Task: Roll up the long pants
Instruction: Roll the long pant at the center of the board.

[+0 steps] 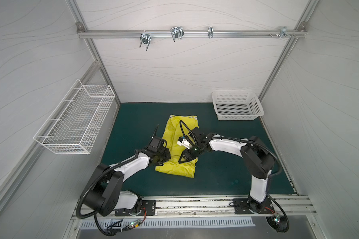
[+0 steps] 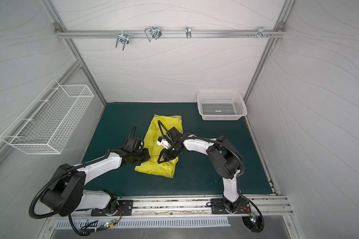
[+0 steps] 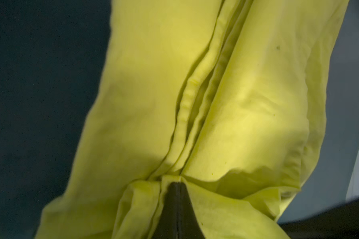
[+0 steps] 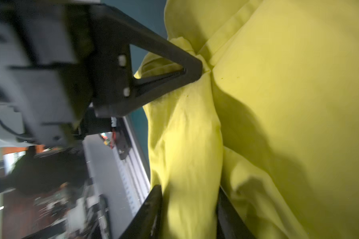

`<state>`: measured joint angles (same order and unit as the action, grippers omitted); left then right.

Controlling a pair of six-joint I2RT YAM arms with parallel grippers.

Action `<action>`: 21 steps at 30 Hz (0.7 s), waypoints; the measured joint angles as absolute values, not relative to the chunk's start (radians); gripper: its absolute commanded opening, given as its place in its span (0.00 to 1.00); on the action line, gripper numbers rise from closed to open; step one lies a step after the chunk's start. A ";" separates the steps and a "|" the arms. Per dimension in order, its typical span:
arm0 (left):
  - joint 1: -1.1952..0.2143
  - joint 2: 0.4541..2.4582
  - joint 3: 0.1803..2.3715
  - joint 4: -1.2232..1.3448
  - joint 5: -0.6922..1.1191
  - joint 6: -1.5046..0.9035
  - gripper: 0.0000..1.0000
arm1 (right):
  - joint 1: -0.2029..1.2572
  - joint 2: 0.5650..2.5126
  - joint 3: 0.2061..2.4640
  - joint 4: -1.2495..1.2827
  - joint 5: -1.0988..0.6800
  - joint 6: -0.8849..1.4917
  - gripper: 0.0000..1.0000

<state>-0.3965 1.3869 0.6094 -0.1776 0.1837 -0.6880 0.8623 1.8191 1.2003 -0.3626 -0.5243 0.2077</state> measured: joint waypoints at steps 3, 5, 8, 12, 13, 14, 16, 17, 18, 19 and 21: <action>-0.390 1.430 0.623 -0.147 0.188 -0.679 0.00 | 0.998 1.643 1.113 -0.329 -0.178 0.097 0.72; -0.385 1.454 0.627 -0.120 0.197 -0.672 0.00 | 1.124 1.563 1.055 -0.287 -0.004 0.028 0.75; -0.371 1.487 0.628 -0.084 0.224 -0.664 0.00 | 1.231 1.526 0.981 -0.242 0.137 -0.033 0.78; -0.360 1.526 0.644 -0.057 0.263 -0.648 0.00 | 1.317 1.508 0.850 -0.168 0.352 -0.133 0.84; -0.357 1.541 0.651 -0.047 0.272 -0.643 0.00 | 1.347 1.507 0.827 -0.151 0.396 -0.160 0.85; -0.355 1.554 0.656 -0.036 0.284 -0.640 0.00 | 1.372 1.510 0.809 -0.126 0.439 -0.189 0.85; -0.349 1.568 0.657 -0.013 0.307 -0.637 0.00 | 1.409 1.517 0.788 -0.076 0.505 -0.239 0.86; -0.345 1.574 0.657 -0.003 0.318 -0.636 0.00 | 1.417 1.527 0.784 -0.048 0.536 -0.262 0.86; -0.343 1.580 0.657 0.005 0.330 -0.635 0.00 | 1.420 1.539 0.783 -0.028 0.557 -0.279 0.86; -0.340 1.586 0.657 0.012 0.341 -0.634 0.00 | 1.424 1.554 0.784 -0.003 0.580 -0.294 0.86; -0.334 1.594 0.657 0.026 0.360 -0.632 0.00 | 1.433 1.579 0.784 0.033 0.620 -0.318 0.86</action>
